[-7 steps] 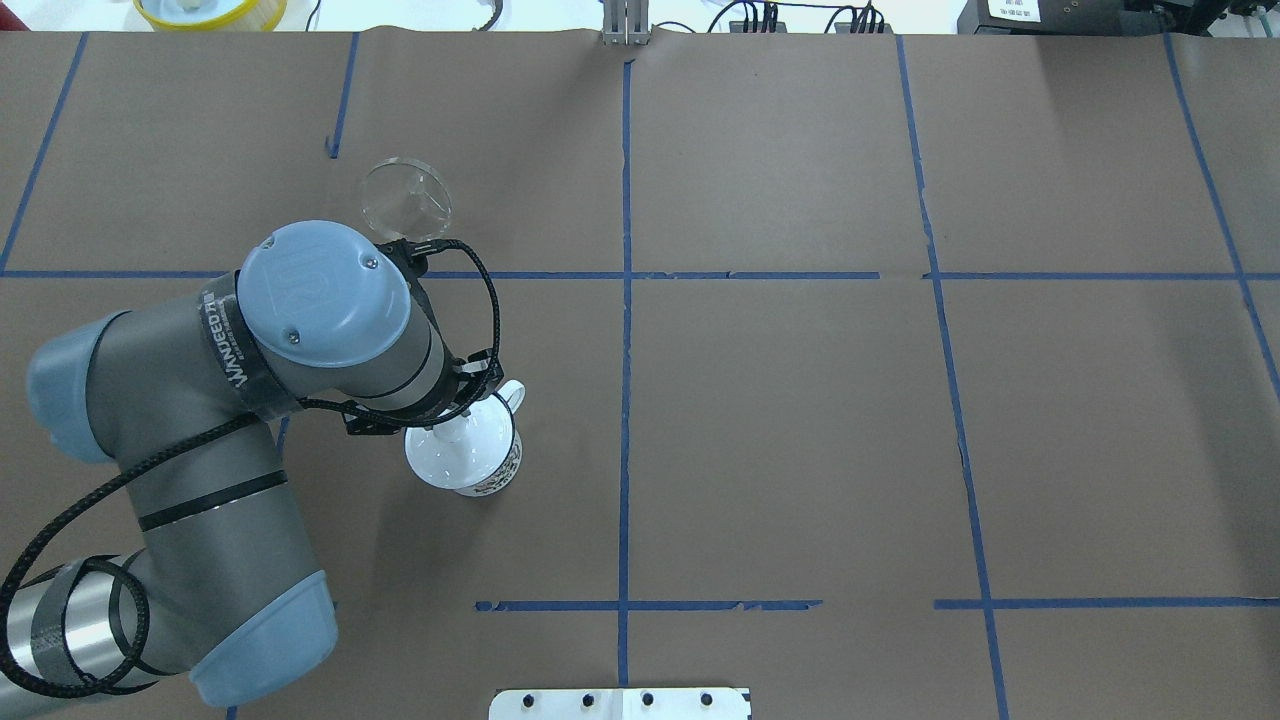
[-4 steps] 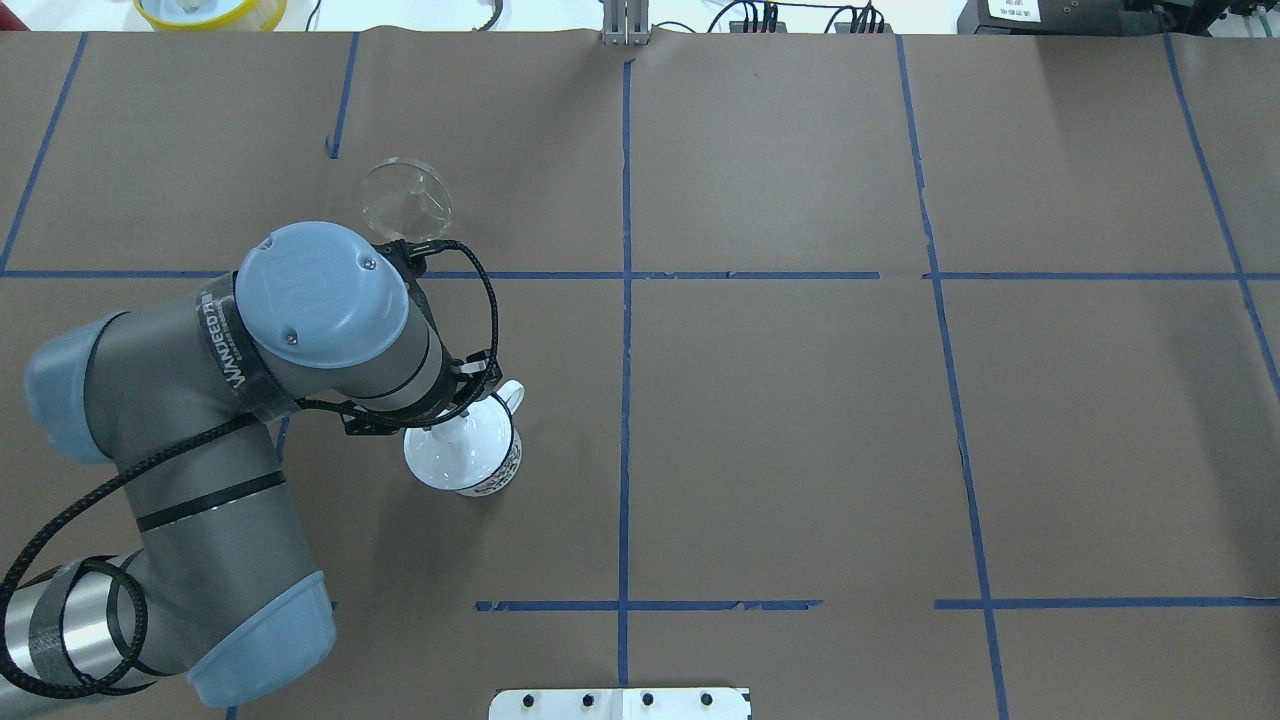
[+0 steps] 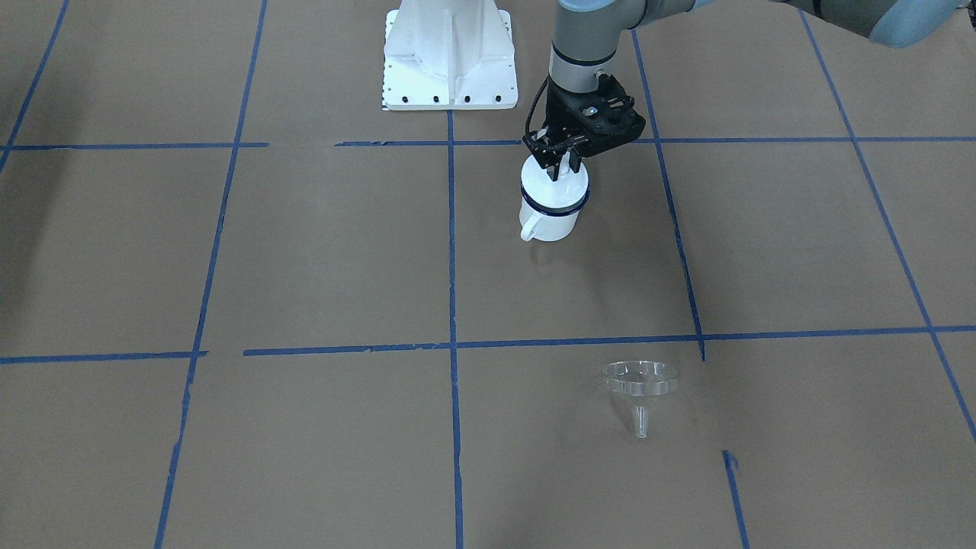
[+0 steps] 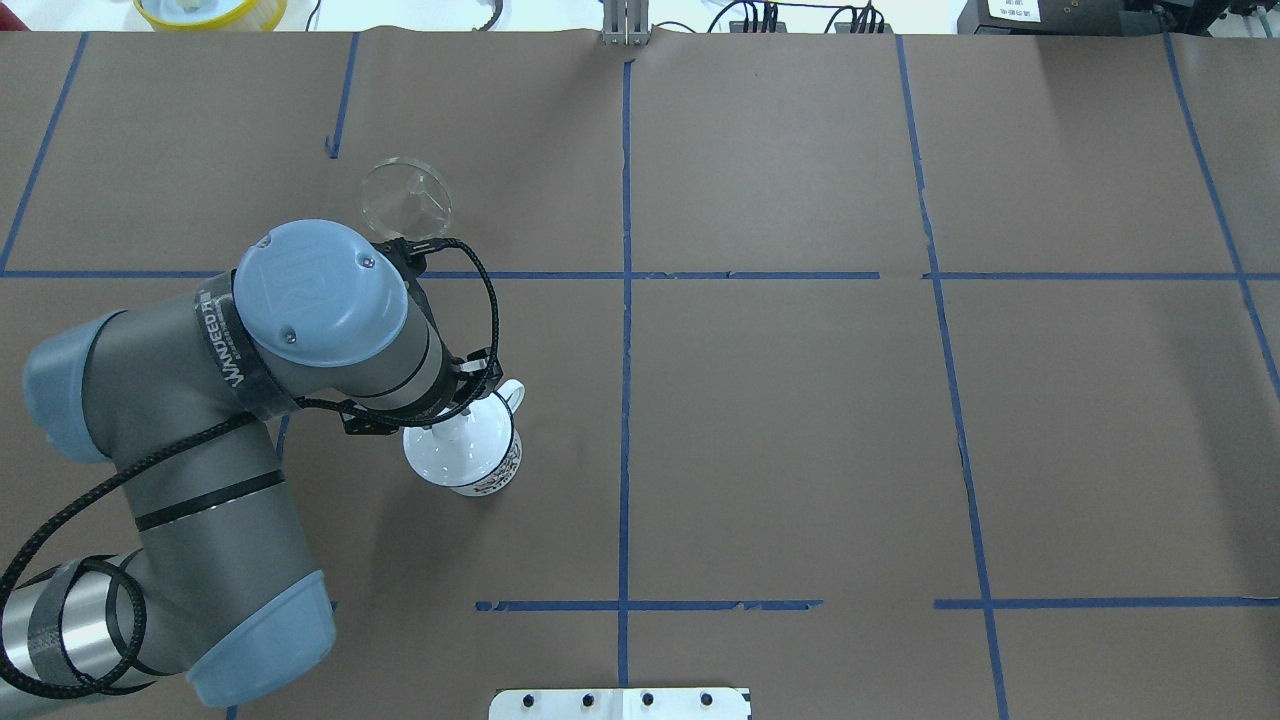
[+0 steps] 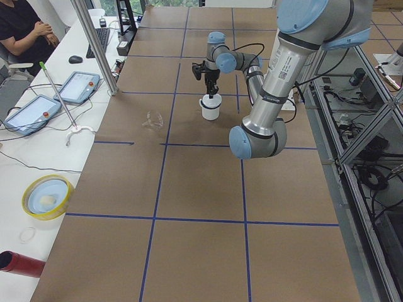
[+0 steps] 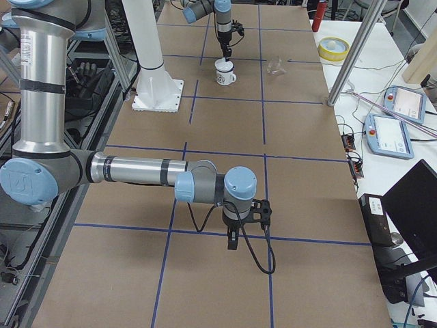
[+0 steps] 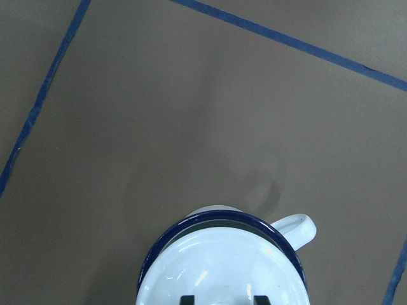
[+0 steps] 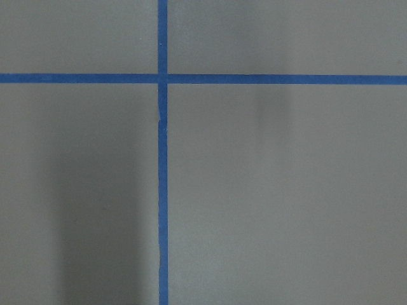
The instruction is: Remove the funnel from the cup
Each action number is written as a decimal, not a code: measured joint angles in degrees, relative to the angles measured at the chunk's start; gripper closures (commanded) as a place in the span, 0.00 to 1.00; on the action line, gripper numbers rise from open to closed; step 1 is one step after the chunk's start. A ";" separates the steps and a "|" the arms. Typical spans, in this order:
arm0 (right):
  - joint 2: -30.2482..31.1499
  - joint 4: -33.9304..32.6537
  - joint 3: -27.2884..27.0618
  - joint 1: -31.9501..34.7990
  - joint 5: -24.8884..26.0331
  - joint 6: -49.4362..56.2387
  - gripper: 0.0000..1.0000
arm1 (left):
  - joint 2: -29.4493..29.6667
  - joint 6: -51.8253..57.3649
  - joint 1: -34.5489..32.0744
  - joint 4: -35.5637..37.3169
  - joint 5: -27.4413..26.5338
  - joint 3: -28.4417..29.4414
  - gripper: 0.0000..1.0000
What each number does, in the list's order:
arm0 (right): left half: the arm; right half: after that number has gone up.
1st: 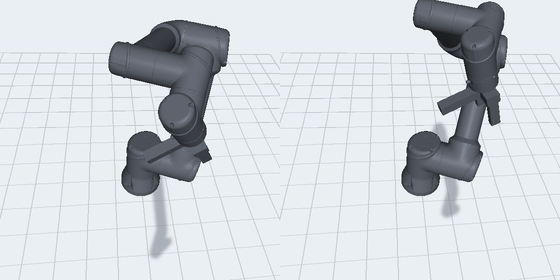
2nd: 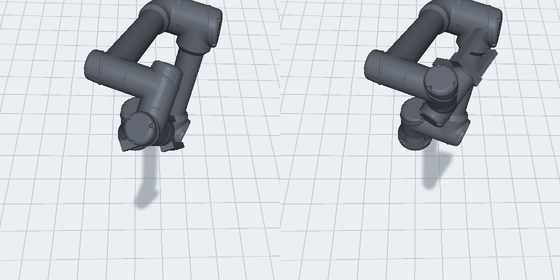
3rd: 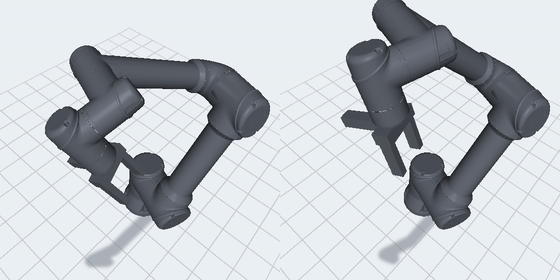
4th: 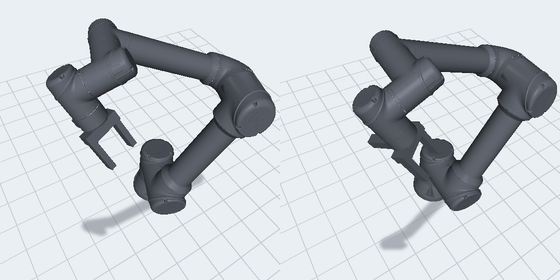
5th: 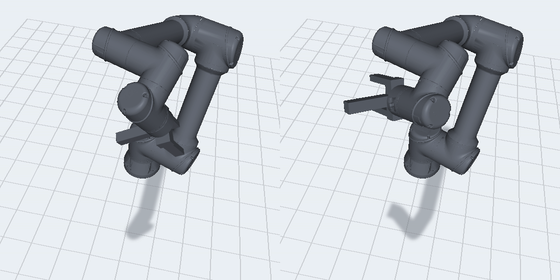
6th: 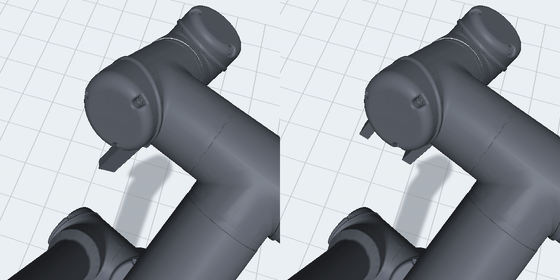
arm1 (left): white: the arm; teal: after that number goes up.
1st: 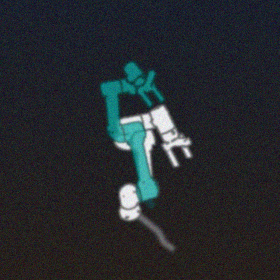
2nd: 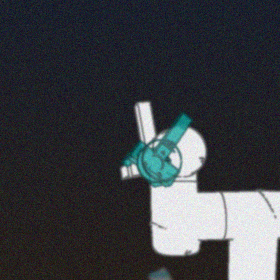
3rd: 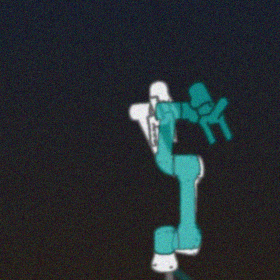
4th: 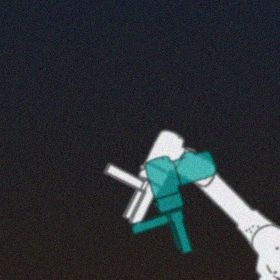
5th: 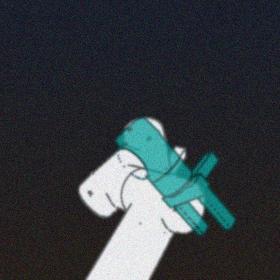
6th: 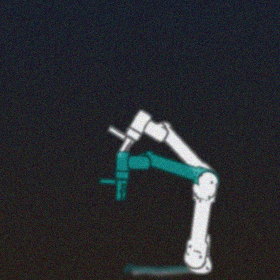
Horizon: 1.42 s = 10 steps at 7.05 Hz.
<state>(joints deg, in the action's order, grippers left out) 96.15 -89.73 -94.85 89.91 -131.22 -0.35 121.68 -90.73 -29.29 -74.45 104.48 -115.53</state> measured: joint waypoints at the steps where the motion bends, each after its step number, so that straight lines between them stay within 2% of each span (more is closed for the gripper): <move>1: 0.00 0.00 -0.01 0.00 0.00 0.00 0.00 | 0.05 0.00 -0.07 0.01 -0.02 -0.02 0.00; 10: 0.00 0.00 -0.06 0.00 0.00 0.00 0.00 | -0.22 -0.20 0.07 -2.72 0.83 1.13 0.00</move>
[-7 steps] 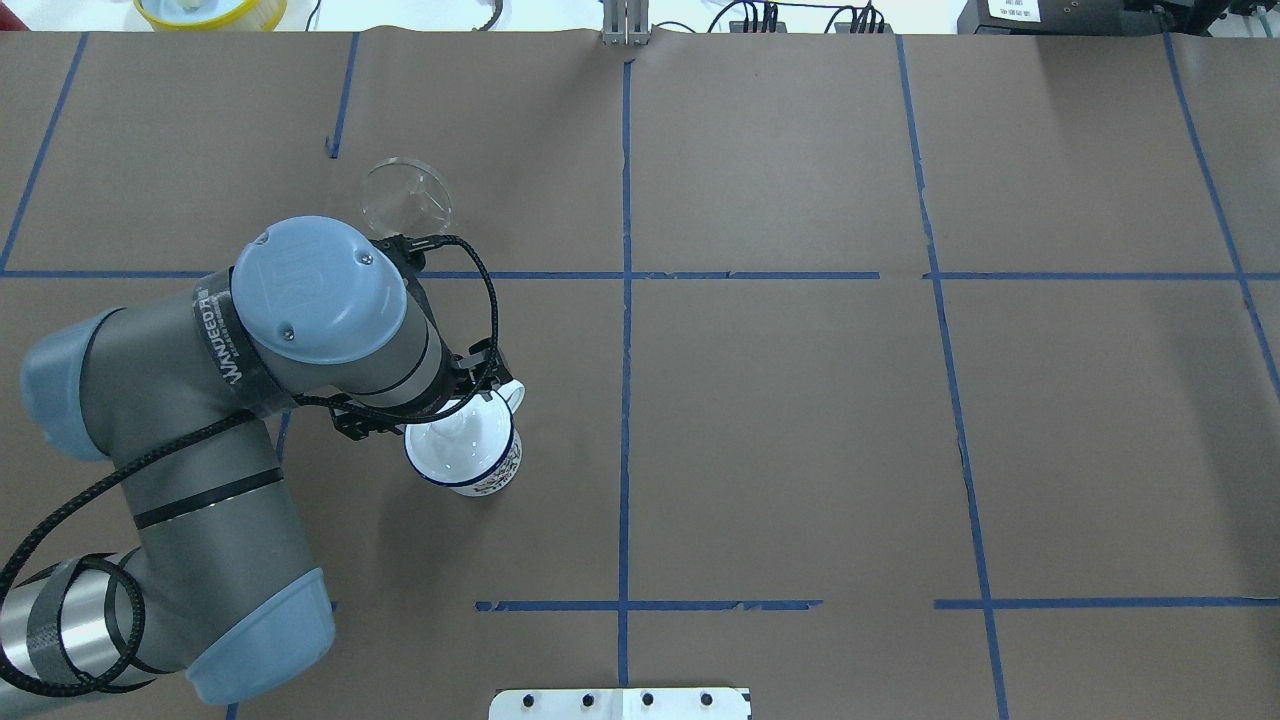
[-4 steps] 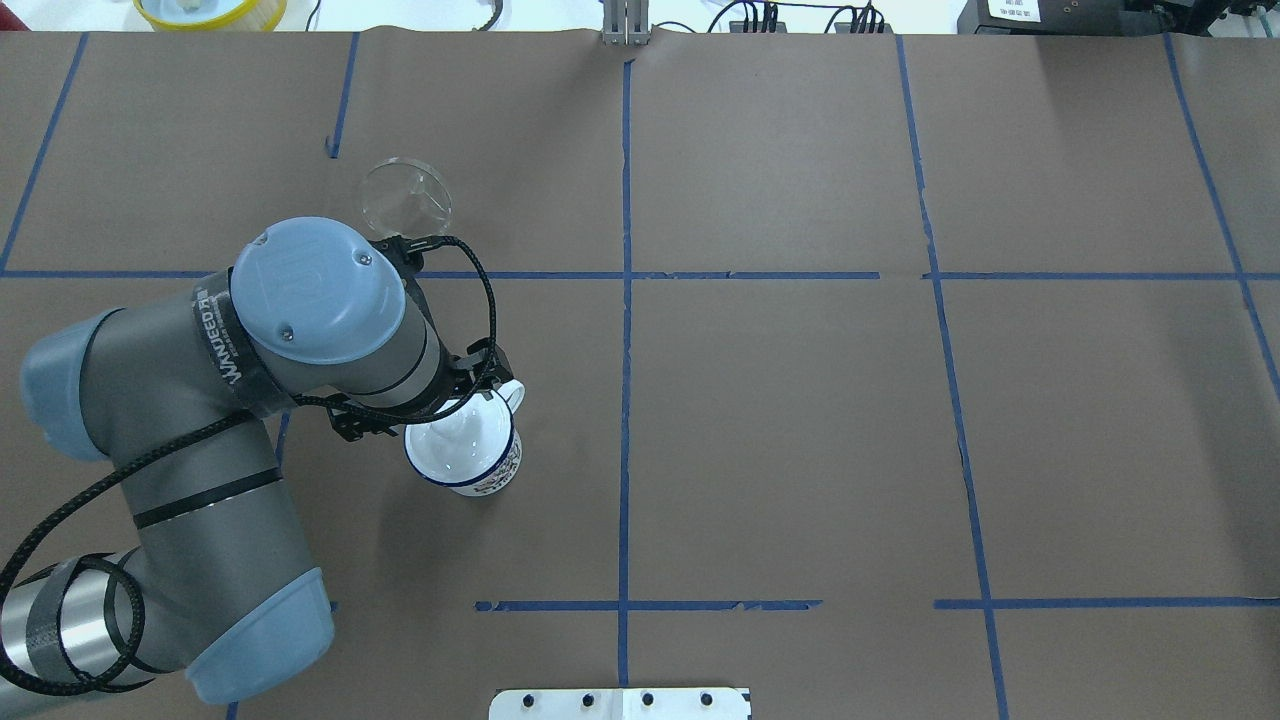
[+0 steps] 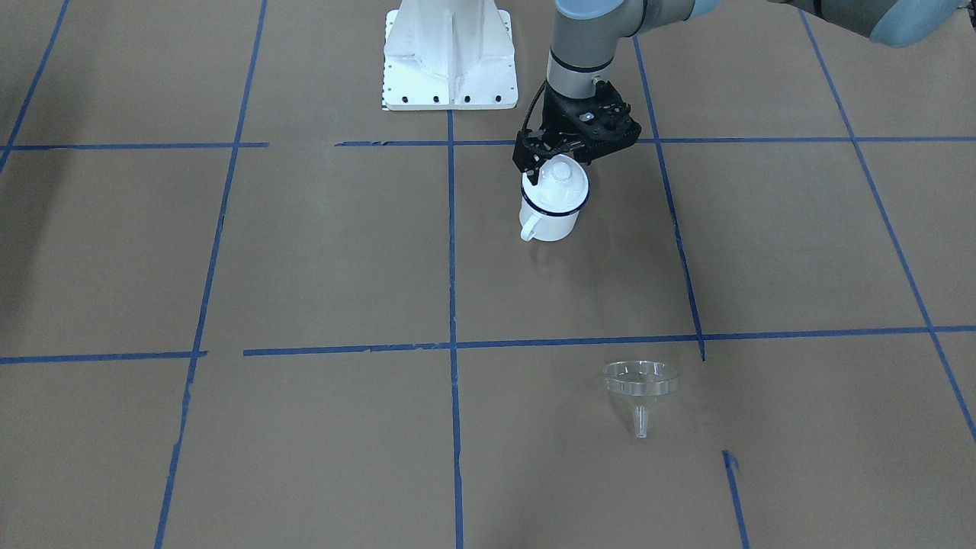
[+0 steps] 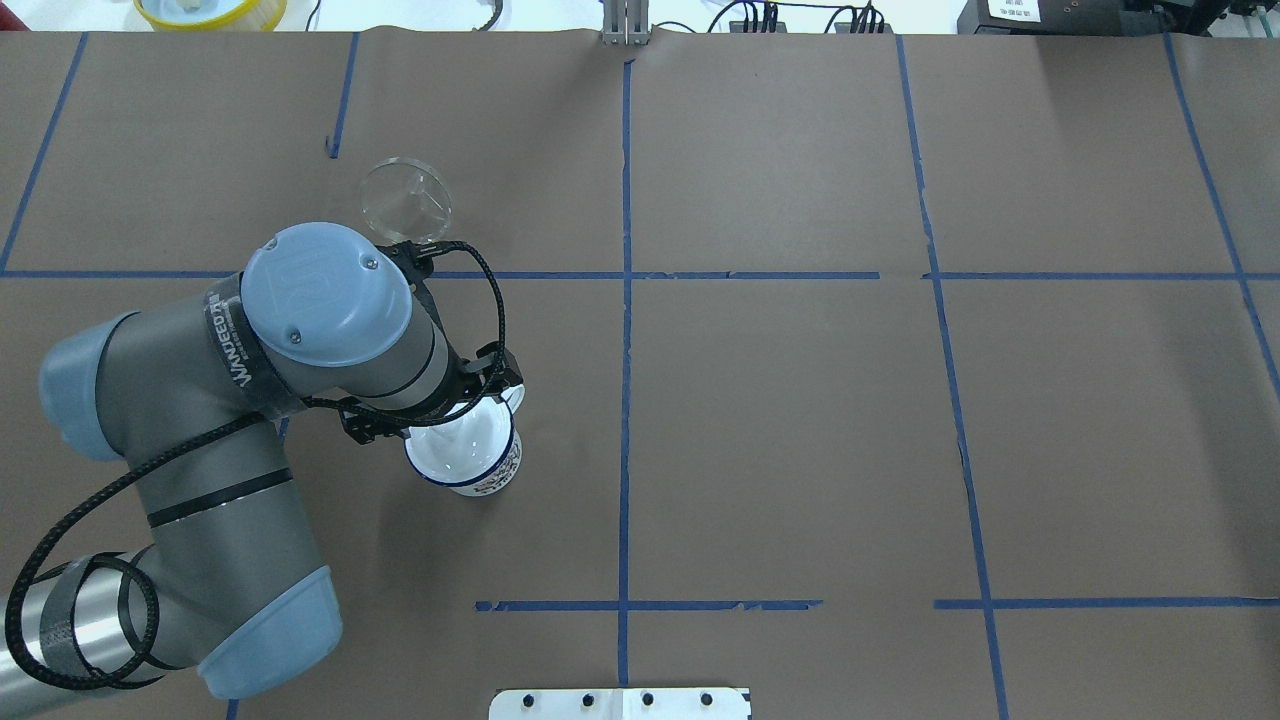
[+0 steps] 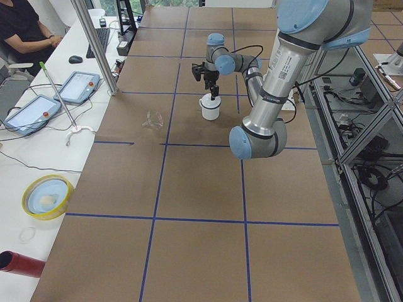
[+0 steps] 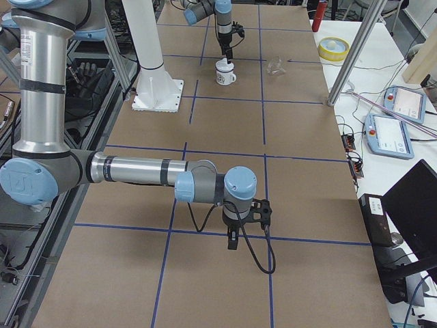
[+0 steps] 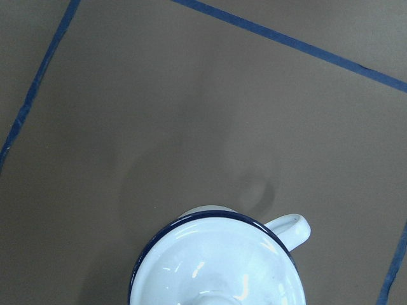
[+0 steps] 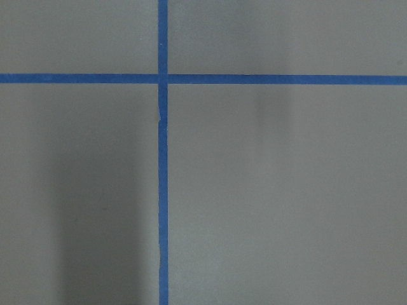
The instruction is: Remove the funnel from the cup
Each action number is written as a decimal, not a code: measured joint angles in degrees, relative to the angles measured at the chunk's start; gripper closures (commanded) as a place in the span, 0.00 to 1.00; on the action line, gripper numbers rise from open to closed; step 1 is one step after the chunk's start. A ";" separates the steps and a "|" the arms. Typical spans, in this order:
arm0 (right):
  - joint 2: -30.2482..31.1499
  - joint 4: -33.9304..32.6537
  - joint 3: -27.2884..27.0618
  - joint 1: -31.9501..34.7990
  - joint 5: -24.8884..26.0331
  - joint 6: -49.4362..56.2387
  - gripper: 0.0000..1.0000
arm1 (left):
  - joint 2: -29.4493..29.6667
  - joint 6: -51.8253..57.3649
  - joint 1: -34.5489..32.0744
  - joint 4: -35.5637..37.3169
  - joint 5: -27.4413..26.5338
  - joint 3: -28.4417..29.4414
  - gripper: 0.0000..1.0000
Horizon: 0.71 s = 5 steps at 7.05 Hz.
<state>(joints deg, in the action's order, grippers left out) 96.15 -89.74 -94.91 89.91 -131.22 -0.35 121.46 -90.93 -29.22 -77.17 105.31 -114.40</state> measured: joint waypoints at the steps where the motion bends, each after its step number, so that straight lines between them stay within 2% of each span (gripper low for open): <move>1: 0.00 0.00 0.03 0.00 0.00 0.00 0.00 | 0.00 0.11 -0.40 -0.01 0.00 -0.99 0.00; 3: 0.00 0.00 0.04 0.00 0.00 0.00 0.00 | 0.21 2.84 -5.34 0.08 -0.01 -3.79 0.00; 5: 0.00 0.00 0.06 0.00 0.00 0.00 0.00 | 0.04 14.39 -12.52 -0.10 0.10 -4.55 0.00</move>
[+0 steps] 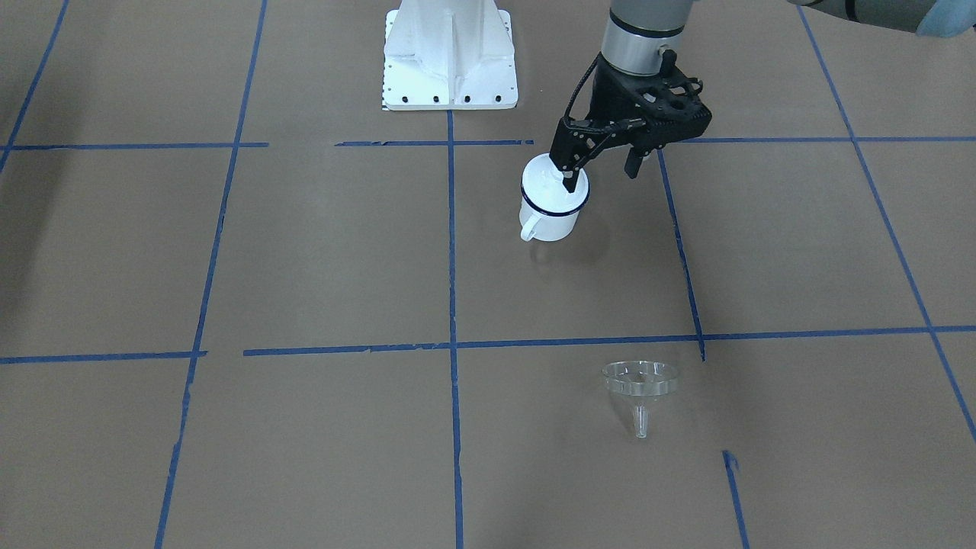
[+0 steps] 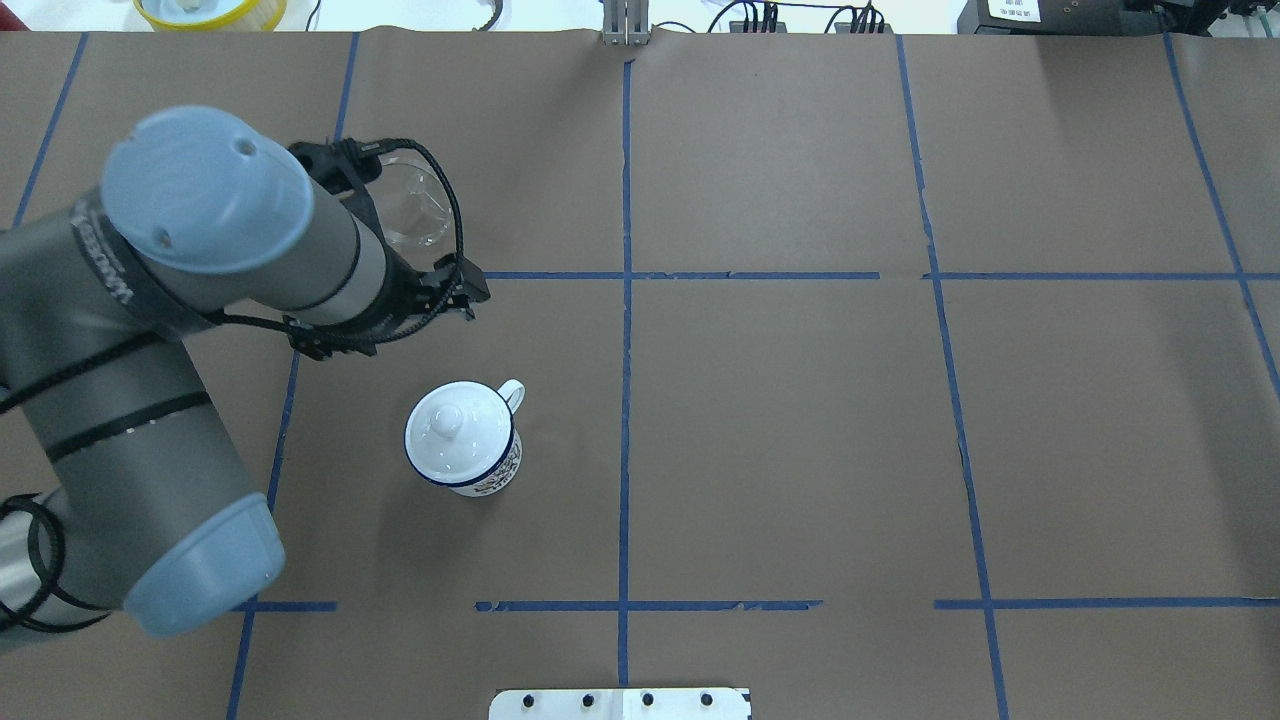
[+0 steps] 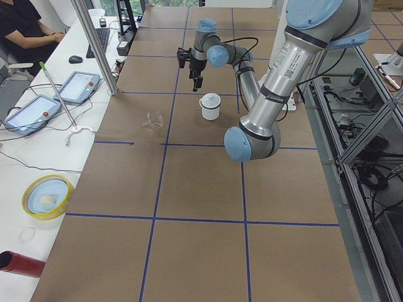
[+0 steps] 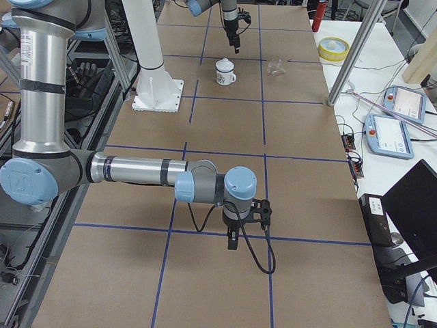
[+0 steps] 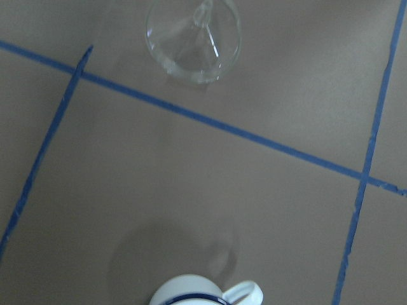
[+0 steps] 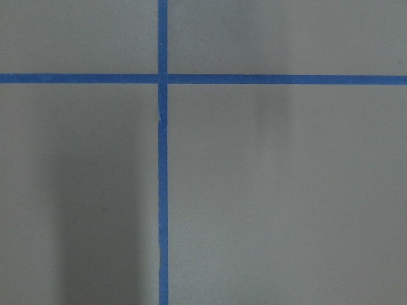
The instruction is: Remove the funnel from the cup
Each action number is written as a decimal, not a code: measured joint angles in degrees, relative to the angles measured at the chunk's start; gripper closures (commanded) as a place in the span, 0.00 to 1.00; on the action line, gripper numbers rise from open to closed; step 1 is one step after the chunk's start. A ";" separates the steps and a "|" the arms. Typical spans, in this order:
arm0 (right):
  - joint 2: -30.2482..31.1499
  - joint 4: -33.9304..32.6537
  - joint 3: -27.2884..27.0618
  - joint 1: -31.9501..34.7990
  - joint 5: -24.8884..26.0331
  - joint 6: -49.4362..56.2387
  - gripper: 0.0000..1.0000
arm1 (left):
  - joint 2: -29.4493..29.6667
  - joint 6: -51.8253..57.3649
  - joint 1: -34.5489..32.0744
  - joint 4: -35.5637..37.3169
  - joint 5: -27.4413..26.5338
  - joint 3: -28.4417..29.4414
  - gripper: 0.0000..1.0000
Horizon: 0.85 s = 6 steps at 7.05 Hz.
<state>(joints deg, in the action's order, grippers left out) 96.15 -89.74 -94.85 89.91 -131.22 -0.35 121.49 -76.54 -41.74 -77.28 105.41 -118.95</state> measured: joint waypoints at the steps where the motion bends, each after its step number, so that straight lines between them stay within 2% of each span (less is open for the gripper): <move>1: 0.00 0.00 0.01 0.00 0.00 0.00 0.00 | -0.52 6.53 -4.21 -0.91 0.01 0.08 0.00; 2: 0.00 0.00 0.01 0.00 0.00 0.00 0.00 | -2.38 13.71 -8.33 -3.88 0.81 0.60 0.00; 3: 0.00 0.00 0.01 0.00 0.00 0.00 0.00 | -5.69 22.71 -13.80 -9.59 4.54 3.19 0.00; 4: 0.00 0.00 0.00 0.00 0.00 0.00 0.00 | -8.68 32.55 -20.05 -15.09 10.43 7.94 0.00; 5: 0.00 0.00 -0.04 0.00 0.00 0.00 0.00 | -10.60 42.67 -25.72 -17.94 15.05 12.80 0.00; 6: 0.00 0.00 -0.05 0.00 0.00 0.00 0.00 | -12.42 52.10 -30.37 -18.55 17.51 16.73 0.00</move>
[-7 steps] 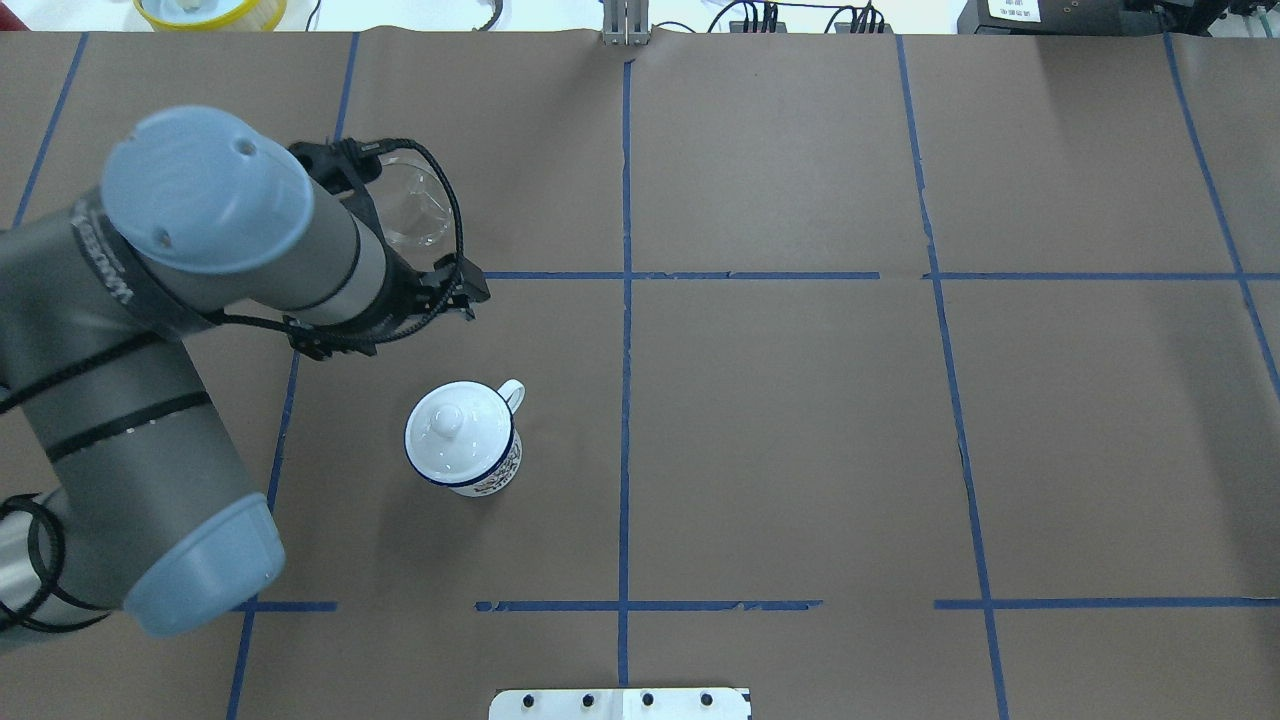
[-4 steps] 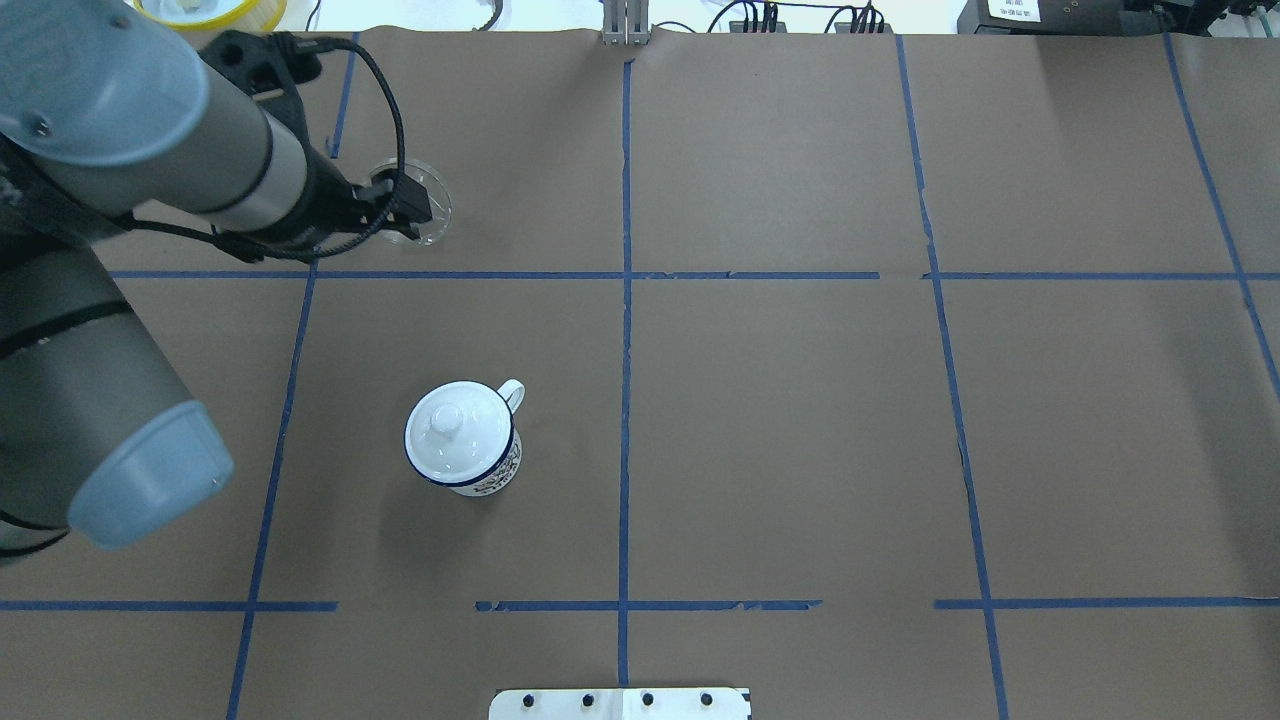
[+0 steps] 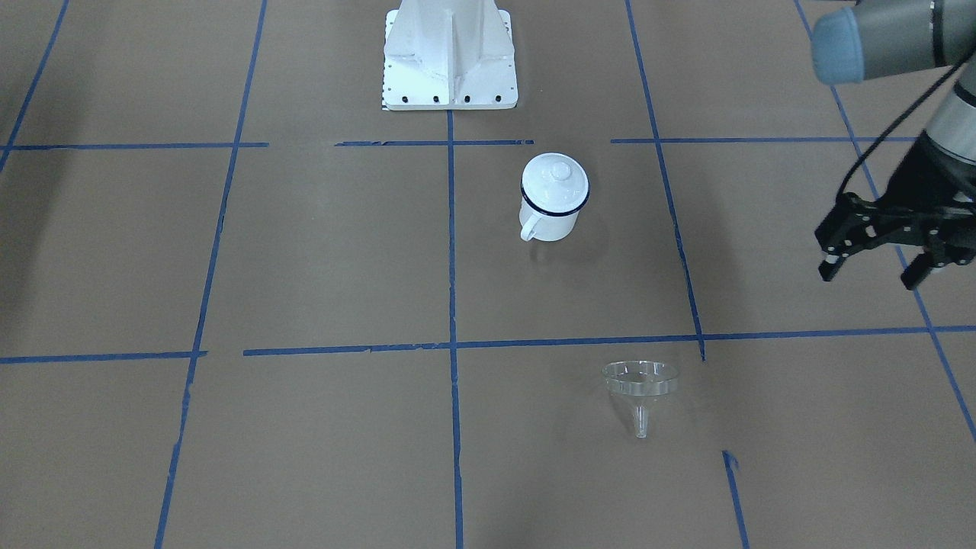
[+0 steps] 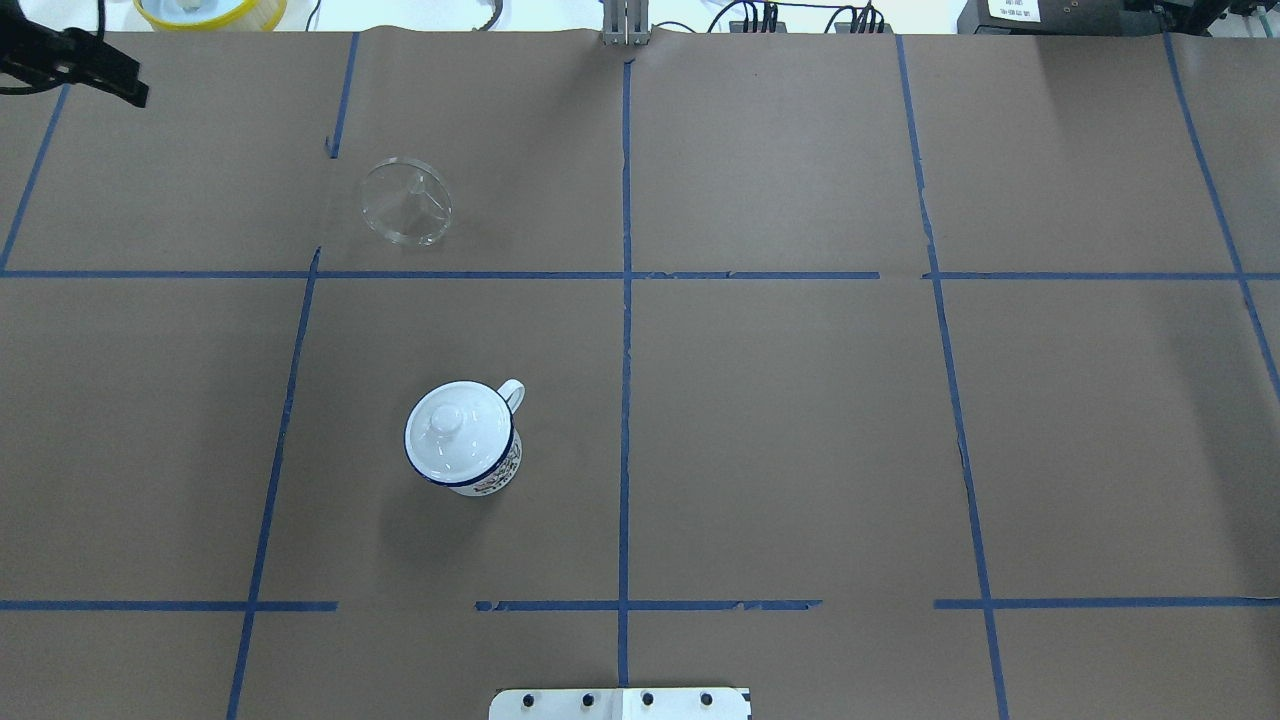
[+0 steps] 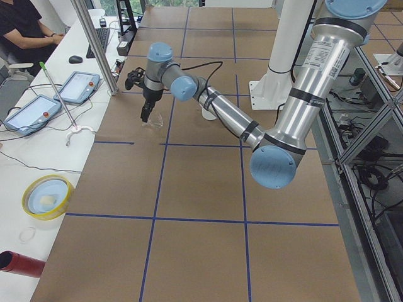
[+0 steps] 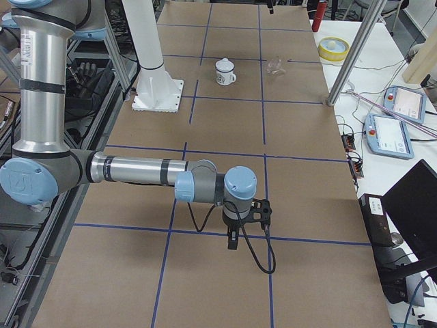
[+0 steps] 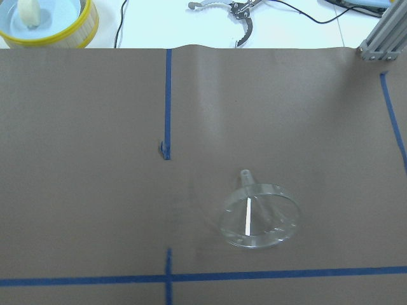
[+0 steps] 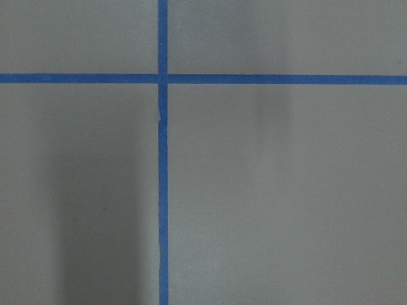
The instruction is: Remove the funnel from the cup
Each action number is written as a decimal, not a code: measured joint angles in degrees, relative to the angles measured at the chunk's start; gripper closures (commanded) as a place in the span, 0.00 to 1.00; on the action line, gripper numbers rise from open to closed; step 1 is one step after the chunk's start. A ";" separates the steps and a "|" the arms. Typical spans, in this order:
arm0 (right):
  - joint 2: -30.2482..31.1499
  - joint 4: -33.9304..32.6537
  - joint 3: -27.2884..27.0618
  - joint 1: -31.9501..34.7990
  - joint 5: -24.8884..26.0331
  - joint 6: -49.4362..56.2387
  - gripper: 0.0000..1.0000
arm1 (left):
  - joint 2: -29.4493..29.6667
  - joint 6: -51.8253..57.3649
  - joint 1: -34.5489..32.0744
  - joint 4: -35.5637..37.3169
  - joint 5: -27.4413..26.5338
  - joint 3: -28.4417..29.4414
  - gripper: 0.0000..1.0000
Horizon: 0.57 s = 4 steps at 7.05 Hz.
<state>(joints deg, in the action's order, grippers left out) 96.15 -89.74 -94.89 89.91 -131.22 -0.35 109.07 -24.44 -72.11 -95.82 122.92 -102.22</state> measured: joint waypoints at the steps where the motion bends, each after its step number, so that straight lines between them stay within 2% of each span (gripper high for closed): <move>1: 0.00 0.00 0.03 0.00 0.00 0.00 0.00 | -2.70 9.49 -4.14 0.14 0.95 3.05 0.00; 4: 0.00 0.00 0.03 0.00 0.00 0.00 0.00 | -5.80 33.42 -17.33 7.44 1.61 12.05 0.00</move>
<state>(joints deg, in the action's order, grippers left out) 96.15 -89.74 -94.86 89.91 -131.22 -0.35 103.27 8.97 -89.44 -88.38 124.53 -90.17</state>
